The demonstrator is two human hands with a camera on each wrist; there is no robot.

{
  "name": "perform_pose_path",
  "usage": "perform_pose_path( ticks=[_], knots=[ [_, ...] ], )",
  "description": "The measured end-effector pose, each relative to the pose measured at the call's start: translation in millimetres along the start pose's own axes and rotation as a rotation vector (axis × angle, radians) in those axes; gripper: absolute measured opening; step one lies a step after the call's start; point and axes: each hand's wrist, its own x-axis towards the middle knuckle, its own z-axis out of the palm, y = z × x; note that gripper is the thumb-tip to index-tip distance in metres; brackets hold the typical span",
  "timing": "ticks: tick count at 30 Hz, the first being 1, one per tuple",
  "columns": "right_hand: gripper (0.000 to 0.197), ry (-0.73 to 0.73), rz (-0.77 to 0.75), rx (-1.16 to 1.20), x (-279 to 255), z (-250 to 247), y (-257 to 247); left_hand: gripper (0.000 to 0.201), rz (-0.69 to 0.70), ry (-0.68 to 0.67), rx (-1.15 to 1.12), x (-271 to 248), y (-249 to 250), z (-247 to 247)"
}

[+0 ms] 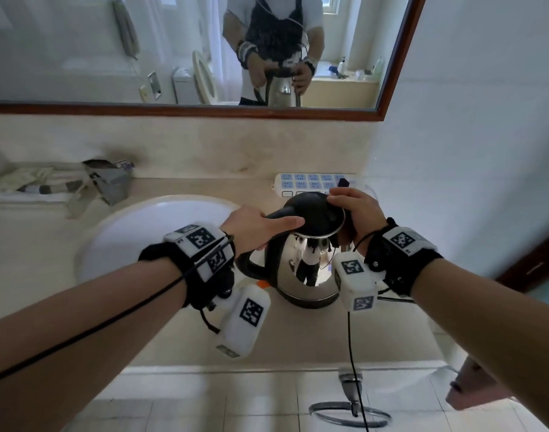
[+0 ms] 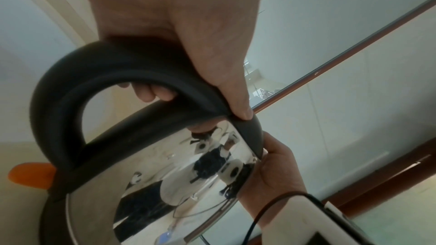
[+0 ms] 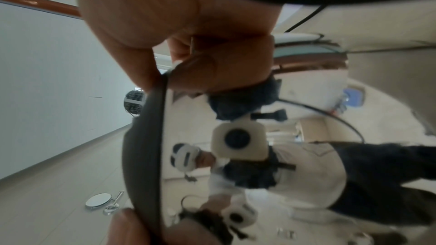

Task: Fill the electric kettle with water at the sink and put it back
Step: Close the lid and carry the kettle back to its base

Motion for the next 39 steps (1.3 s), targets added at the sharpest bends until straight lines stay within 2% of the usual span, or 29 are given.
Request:
perform_pose_path(
  ticks=[6,15,34,39],
  knots=[
    [0.009,-0.019,0.012,0.011,16,-12,13,0.058,-0.041,0.042,0.042,13,6,11],
    [0.004,-0.027,-0.008,-0.073,38,-5,13,0.057,-0.055,0.086,0.054,28,6,7],
    [0.01,-0.005,0.018,-0.065,24,-19,11,0.06,-0.047,0.047,0.091,21,12,21],
    [0.008,-0.039,0.003,-0.112,22,-27,19,0.062,-0.02,0.044,0.131,21,12,26]
  ],
)
